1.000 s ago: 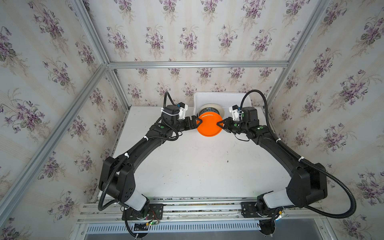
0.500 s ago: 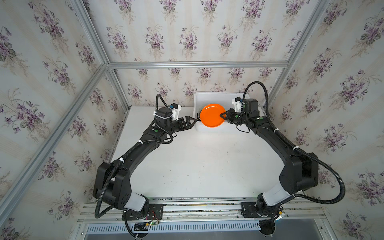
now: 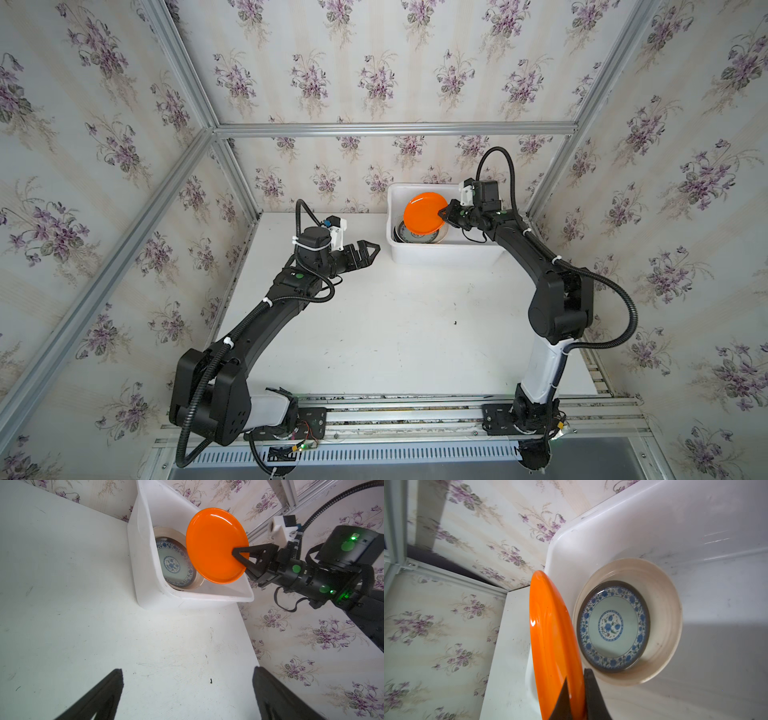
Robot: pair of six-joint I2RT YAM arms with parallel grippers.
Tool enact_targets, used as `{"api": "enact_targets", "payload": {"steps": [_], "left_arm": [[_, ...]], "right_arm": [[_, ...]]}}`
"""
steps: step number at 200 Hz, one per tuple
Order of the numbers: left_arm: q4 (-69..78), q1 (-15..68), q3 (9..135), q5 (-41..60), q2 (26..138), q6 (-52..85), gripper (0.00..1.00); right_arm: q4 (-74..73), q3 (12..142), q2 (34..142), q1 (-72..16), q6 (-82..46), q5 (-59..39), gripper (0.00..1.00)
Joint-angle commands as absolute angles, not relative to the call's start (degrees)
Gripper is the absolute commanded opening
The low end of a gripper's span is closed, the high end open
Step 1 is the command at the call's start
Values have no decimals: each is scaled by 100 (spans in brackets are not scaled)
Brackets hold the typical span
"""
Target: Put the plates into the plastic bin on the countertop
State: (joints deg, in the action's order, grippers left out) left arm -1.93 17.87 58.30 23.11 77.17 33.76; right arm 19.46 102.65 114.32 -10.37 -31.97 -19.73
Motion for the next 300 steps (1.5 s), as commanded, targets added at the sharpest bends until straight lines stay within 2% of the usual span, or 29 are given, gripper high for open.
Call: {"api": "enact_targets", "payload": {"steps": [1,81,125,137,169,207,246,274,300], "left_arm": [[-26,1751,5771,2313,7632,3399,99],[-35,1619,5468,2143,7524,3315,99],[-35,1588,5445,2110,7514,3300,99],[-35,1582,5449,2112,7520,3283,99],[-53,1523,5466,2037,7636,3305,99],[-53,1461,5520,1890,7708,3218,99],[-70,1221,5442,1678,7693,3054,99],[-70,1037,5321,1087,7612,2821,99],[-64,854,5159,549,7526,2649,99]], "right_arm": [[2496,10890,11883,-1053,-2900,-1506,0],[3135,11643,12760,-1172,-2687,-817,0],[3846,12505,13247,-1324,-2478,-488,0],[3934,12617,13307,-1361,-2407,-412,9],[4132,12784,13315,-1458,-2225,-90,46],[4362,12850,13204,-1477,-2124,323,74],[4500,12703,12831,-1485,-2109,718,90],[4219,11997,12109,-1485,-1945,931,93],[3386,10626,11020,-1485,-1784,1115,95]]}}
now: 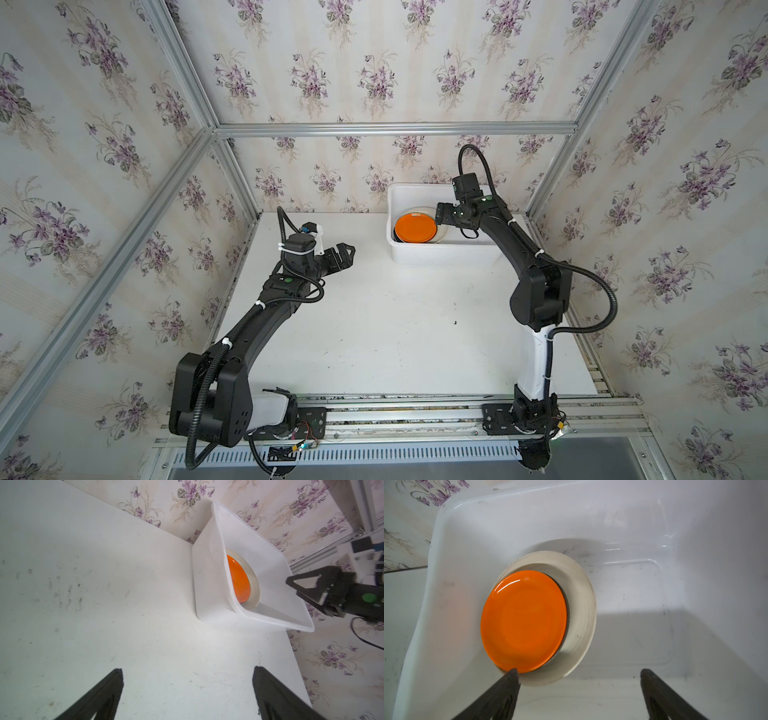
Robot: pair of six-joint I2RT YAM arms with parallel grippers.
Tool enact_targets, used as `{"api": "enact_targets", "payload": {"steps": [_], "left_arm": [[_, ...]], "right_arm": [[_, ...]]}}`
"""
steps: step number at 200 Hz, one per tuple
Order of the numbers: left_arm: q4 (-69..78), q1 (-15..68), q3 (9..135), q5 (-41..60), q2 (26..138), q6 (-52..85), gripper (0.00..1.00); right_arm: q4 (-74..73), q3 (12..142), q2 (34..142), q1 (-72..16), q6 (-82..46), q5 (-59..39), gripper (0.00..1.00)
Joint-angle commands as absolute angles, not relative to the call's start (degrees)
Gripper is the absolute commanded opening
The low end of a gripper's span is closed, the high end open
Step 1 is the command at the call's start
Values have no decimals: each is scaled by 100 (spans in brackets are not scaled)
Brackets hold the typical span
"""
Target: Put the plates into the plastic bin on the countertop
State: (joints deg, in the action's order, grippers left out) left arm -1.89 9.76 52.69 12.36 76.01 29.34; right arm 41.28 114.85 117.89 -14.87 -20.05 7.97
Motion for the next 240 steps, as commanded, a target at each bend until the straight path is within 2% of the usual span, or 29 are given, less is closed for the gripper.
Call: {"api": "enact_targets", "payload": {"steps": [1,33,91,121,148,171,198,215,240], "left_arm": [[-63,845,5150,516,7525,2639,99],[503,778,4377,-749,7127,2584,99],[1389,695,3473,-1529,6815,2124,99],[1444,651,3429,-1521,6865,2024,99],[1860,605,3242,-1338,6782,1904,99],[2120,593,3149,-1173,6678,1581,99],[2228,574,2949,-1587,6444,1116,99],[2984,560,2547,-1662,6383,896,99],[3125,425,2469,-1358,6354,964,99]], "right_arm": [[3341,10560,10968,-1485,-1775,1120,95],[2023,8731,9589,-1459,-1460,1464,99],[1053,7026,8486,-1249,-990,1651,100],[748,6413,8223,-1102,-1046,1653,100],[-463,5298,7900,-934,-1052,1714,100],[-1255,4549,7810,-865,-897,2113,100],[-1607,4087,7718,-726,-858,2299,100],[-2013,3771,7730,-695,-775,2628,100],[-2779,3361,7883,-521,-758,3131,100]]}}
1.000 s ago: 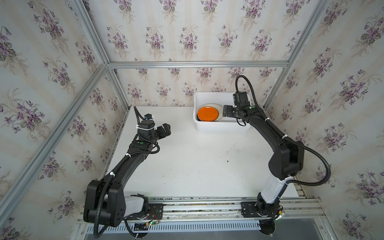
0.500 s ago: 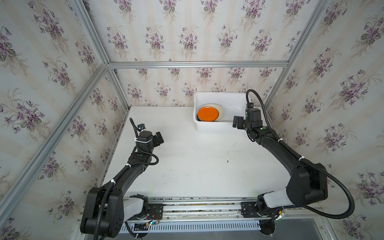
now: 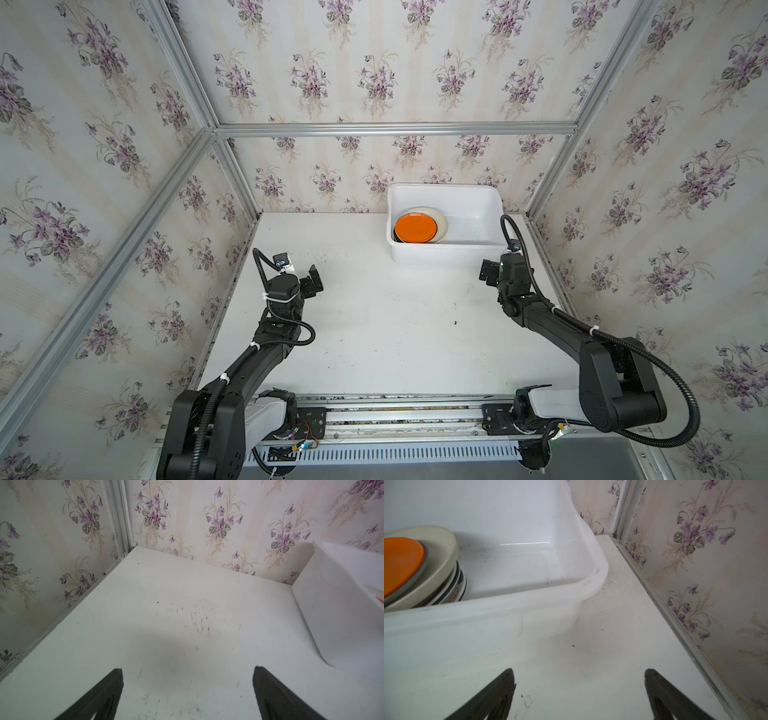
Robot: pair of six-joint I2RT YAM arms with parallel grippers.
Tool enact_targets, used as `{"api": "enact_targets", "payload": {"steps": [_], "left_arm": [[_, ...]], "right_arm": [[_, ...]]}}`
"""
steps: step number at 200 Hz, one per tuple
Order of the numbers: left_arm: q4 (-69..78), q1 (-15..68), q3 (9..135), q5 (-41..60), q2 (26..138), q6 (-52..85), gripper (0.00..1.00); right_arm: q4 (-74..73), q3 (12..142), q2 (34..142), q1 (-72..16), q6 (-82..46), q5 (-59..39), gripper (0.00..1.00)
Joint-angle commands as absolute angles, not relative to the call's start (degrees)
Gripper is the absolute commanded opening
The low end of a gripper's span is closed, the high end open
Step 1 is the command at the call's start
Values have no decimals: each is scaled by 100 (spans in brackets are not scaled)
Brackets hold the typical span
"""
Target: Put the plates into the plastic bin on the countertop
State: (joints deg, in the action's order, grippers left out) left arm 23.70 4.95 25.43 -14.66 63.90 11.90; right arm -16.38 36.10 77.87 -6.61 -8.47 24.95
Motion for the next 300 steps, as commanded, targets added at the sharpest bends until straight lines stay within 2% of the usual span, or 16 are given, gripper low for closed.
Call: {"api": "enact_targets", "payload": {"steps": [1,66,84,107,151,176,203,239,256,270,287,300], "left_arm": [[3131,423,2461,-1356,6350,961,99],[3133,352,2436,-963,6263,675,99],[3287,338,2342,-1361,6219,582,99],[3519,258,2300,-1212,6270,386,99],[3177,215,2223,-1079,6108,416,99],[3875,194,1913,-1223,6541,283,99],[4179,188,2084,-883,6992,18,99],[4658,110,1919,-349,7410,-94,99],[6036,125,1383,-74,7706,-278,99],[5399,123,1474,-112,7459,-229,99],[5490,105,1643,-64,7688,-237,99],[5037,47,1752,-22,7557,-159,99]], "right_arm": [[-2778,3359,7883,-516,-779,3143,100],[-2294,3211,7792,-220,-694,2887,100],[-2716,2976,7928,-204,-749,2936,100],[-3491,2690,8144,-210,-765,2826,100],[-3341,2849,8351,-209,-773,2764,100],[-3428,2810,8347,-209,-756,2734,100],[-3557,2736,8333,-211,-696,2603,100],[-4321,2301,8228,-208,-498,2246,100],[-4635,2141,8222,-211,-375,1929,100],[-5313,1894,8363,-211,-130,1328,100],[-6410,1728,9017,-217,100,1034,100],[-5142,2035,8652,-220,-28,1041,100]]}}
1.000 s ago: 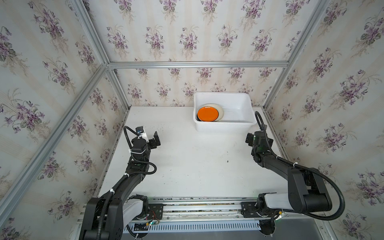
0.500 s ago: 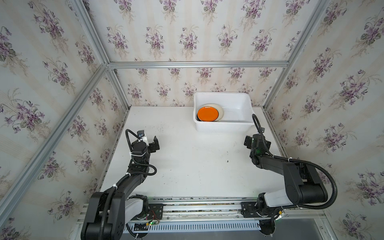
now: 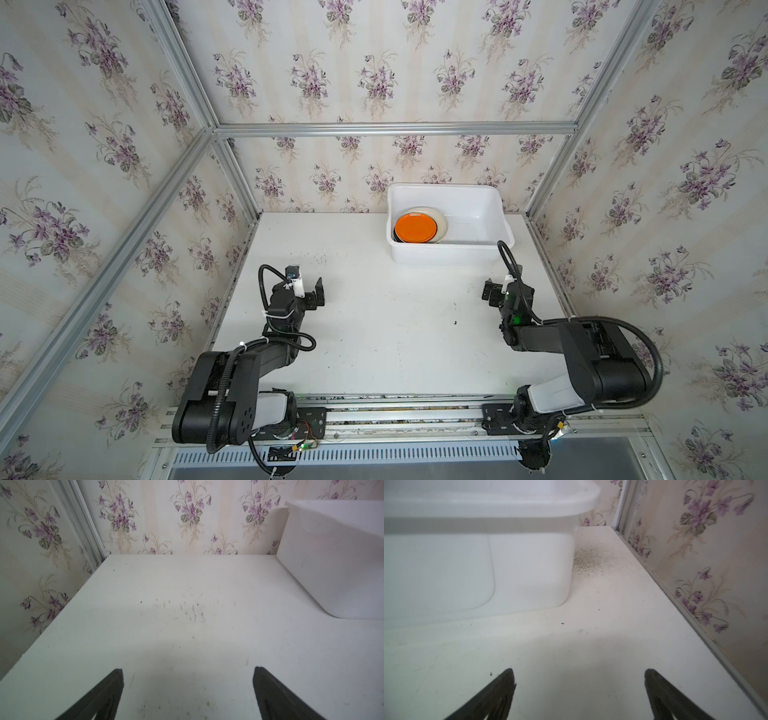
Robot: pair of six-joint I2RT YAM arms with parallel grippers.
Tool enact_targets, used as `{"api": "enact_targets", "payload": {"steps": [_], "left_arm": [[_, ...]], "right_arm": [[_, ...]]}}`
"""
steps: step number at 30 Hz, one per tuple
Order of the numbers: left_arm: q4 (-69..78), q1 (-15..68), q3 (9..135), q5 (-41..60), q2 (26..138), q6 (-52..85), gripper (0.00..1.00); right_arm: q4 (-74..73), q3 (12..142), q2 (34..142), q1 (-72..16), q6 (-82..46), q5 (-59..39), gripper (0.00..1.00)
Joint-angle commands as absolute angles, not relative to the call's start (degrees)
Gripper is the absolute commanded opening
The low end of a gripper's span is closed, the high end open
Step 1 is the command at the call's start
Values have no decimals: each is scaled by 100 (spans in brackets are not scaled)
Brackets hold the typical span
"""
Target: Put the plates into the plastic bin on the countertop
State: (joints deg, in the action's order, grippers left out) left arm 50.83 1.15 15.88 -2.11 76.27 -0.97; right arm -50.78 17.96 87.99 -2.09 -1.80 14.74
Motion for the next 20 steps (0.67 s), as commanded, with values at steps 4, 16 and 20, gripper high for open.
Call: {"api": "enact_targets", "payload": {"steps": [4,16,20], "left_arm": [[5258,66,1675,-91,7585,-171,99],[5223,136,1696,-88,7593,-255,99],[5221,123,1681,-78,7572,-237,99]], "right_arm": [[-5151,2144,8777,-263,52,1019,100],[-5303,2130,8816,-264,74,1046,100],[-5408,2097,8835,-264,89,1052,100]]}}
